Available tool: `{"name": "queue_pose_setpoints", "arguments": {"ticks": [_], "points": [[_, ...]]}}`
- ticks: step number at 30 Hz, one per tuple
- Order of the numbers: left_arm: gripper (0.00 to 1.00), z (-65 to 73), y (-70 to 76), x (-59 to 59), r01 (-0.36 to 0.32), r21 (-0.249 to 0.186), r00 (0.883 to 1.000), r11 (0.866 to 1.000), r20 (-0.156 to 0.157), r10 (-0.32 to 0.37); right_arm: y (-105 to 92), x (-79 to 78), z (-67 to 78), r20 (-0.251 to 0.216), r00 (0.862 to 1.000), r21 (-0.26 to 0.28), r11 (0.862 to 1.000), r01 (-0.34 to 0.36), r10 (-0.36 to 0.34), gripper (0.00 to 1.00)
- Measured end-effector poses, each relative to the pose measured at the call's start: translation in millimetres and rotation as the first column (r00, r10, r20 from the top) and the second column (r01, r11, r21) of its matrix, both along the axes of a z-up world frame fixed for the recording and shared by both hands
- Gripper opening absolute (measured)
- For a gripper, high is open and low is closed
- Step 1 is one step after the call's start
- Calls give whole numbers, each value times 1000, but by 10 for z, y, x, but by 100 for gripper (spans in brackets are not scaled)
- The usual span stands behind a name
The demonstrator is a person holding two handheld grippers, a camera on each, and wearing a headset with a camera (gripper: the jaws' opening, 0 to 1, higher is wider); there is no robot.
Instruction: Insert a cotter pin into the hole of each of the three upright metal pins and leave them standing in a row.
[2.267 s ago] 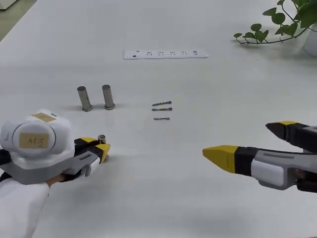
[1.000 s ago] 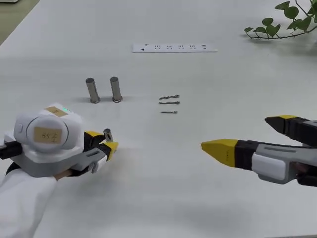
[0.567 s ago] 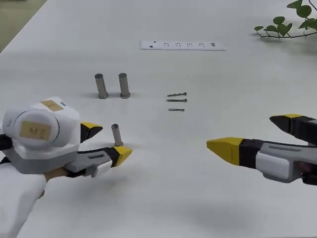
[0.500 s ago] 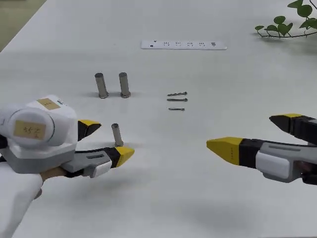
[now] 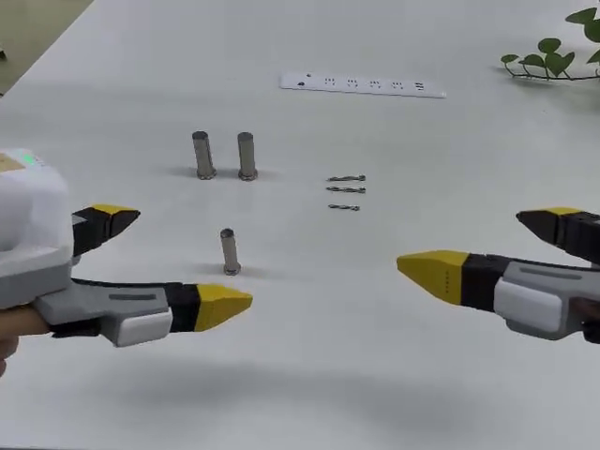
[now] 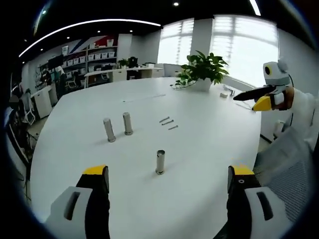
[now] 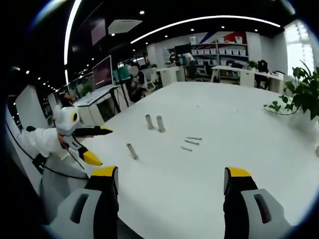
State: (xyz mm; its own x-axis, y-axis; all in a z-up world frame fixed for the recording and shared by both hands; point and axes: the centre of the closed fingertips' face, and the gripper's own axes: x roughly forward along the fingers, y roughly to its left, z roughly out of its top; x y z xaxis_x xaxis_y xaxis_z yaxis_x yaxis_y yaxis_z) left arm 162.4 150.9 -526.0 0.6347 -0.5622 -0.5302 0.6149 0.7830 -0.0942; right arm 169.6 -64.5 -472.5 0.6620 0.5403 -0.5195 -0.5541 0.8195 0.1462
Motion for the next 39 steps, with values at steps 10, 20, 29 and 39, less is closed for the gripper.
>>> {"name": "queue_pose_setpoints", "arguments": {"ticks": [10, 20, 29, 39], "points": [[99, -53, 7, -215, -17, -49, 998, 999, -58, 14, 52, 212, 20, -32, 996, -62, 994, -89, 87, 84], [99, -27, -81, -268, -72, -118, 995, 990, -78, 63, 117, 494, -62, -70, 986, -128, 979, -158, 150, 74], [99, -76, -197, -184, -46, -122, 995, 991, -97, 34, 395, 634, -209, -64, 936, -259, 900, -350, 346, 67], [96, -9, -19, -35, -78, -118, 994, 990, -79, 69, 502, 869, -346, -81, 877, -357, 807, -470, 474, 56]]}}
